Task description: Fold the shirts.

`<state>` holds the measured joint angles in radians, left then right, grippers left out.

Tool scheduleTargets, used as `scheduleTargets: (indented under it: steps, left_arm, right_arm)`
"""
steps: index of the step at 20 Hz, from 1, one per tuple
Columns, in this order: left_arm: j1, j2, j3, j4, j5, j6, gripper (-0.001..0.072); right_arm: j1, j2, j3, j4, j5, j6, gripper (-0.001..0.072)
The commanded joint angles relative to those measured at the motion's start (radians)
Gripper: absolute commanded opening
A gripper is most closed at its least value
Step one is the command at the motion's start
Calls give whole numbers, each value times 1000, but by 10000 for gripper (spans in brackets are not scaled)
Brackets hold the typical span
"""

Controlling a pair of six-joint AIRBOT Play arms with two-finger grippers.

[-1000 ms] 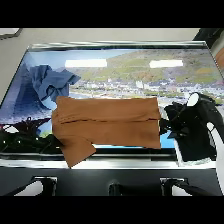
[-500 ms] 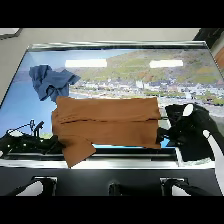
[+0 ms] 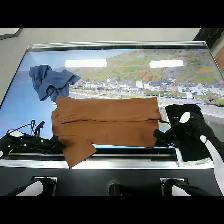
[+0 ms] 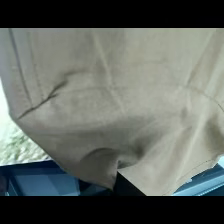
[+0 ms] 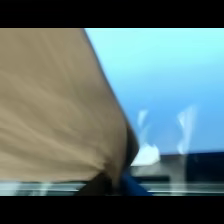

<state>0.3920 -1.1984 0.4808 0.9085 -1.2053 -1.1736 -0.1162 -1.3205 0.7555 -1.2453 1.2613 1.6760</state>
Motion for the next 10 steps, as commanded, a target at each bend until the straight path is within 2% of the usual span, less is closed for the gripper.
scheduleTargets:
  steps: [1,3,6,8,10]
  left_arm:
    - [0,12,30,-1,-29,29,31]
    - [0,65,119,-1,-53,37,30]
    - [-4,124,327,-1,-37,-46,27]
    - [-46,70,485,0,7,-85,26]
    - [-115,-61,648,0,37,-121,26]
  right_arm:
    - [1,2,6,13,-28,10,31]
    - [1,27,71,3,19,-44,30]
    - [1,50,267,-35,13,-15,29]
    - [3,-11,415,-33,-20,-12,29]
    - [3,-135,565,-24,-69,-10,29]
